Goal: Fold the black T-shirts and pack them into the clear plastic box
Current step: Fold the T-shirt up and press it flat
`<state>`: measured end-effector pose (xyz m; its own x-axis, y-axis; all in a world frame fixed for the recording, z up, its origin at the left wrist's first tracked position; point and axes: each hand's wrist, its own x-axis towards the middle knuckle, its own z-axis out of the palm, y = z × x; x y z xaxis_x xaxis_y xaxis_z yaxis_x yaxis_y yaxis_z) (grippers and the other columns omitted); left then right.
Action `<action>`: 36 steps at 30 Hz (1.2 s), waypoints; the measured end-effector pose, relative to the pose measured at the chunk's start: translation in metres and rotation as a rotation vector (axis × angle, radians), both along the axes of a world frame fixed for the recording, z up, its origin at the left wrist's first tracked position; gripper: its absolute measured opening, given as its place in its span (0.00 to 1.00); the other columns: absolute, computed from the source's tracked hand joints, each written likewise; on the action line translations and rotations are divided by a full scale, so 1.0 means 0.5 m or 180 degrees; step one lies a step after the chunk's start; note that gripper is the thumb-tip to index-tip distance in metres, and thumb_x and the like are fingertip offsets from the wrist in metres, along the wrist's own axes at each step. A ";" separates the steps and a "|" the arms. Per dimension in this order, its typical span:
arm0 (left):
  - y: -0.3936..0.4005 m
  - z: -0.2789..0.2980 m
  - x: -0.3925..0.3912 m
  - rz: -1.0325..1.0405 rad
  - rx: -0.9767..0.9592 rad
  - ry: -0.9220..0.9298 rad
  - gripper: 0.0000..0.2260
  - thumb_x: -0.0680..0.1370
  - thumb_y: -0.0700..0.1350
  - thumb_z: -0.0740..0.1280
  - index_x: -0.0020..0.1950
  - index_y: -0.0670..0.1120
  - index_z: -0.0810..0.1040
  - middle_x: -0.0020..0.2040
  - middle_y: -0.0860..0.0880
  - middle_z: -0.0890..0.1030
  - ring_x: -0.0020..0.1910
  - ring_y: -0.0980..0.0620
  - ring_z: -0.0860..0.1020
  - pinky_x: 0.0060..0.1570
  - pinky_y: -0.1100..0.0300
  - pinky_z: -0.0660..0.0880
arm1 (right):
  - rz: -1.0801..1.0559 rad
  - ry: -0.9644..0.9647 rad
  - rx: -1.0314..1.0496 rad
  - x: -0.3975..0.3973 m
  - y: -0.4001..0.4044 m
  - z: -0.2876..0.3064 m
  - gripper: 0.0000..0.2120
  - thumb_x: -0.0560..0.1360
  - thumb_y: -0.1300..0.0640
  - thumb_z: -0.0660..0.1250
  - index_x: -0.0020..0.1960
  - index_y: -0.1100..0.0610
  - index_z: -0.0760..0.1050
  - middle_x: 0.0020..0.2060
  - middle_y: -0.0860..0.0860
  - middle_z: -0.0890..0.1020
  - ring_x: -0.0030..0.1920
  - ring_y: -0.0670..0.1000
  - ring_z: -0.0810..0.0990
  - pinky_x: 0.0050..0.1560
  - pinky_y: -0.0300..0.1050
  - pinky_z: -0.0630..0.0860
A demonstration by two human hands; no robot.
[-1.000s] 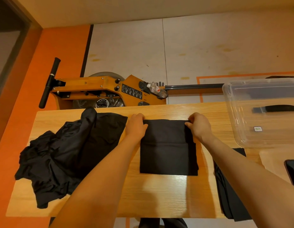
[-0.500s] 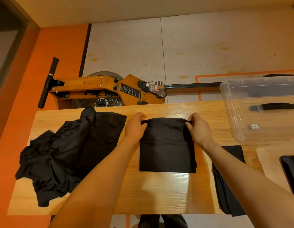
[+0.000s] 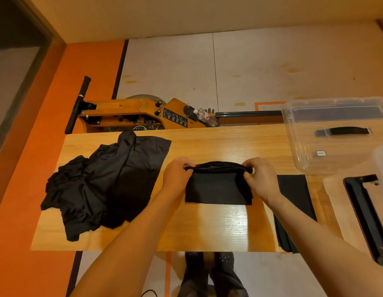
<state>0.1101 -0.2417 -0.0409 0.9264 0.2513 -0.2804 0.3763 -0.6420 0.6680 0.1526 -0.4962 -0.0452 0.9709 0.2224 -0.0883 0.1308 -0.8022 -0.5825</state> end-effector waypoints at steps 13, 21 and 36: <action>-0.021 -0.042 -0.116 -0.1069 0.1250 0.0363 0.10 0.79 0.42 0.64 0.56 0.54 0.81 0.56 0.51 0.79 0.57 0.50 0.74 0.59 0.58 0.70 | 0.1174 -0.0489 -0.1204 -0.112 -0.058 -0.065 0.08 0.67 0.61 0.73 0.46 0.56 0.84 0.39 0.50 0.80 0.41 0.53 0.77 0.43 0.47 0.72; -0.043 -0.052 -0.126 -0.0981 0.1598 -0.0363 0.10 0.80 0.48 0.62 0.58 0.51 0.80 0.57 0.53 0.75 0.55 0.53 0.72 0.54 0.60 0.65 | 0.0818 -0.1019 -0.0922 -0.121 -0.006 -0.062 0.15 0.77 0.54 0.63 0.58 0.60 0.80 0.62 0.60 0.77 0.61 0.62 0.76 0.60 0.57 0.72; -0.066 -0.122 -0.137 -0.1742 0.1921 0.0556 0.34 0.73 0.65 0.31 0.78 0.57 0.37 0.78 0.46 0.34 0.77 0.44 0.35 0.73 0.41 0.41 | 0.1092 0.0177 -0.1426 -0.178 0.021 -0.124 0.35 0.78 0.30 0.42 0.78 0.46 0.38 0.78 0.53 0.37 0.77 0.52 0.31 0.74 0.54 0.32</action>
<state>0.0414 -0.2745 -0.1019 0.9170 -0.0686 -0.3930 -0.0266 -0.9934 0.1114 0.0638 -0.4858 -0.1074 0.8409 0.4534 -0.2955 0.4064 -0.8896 -0.2085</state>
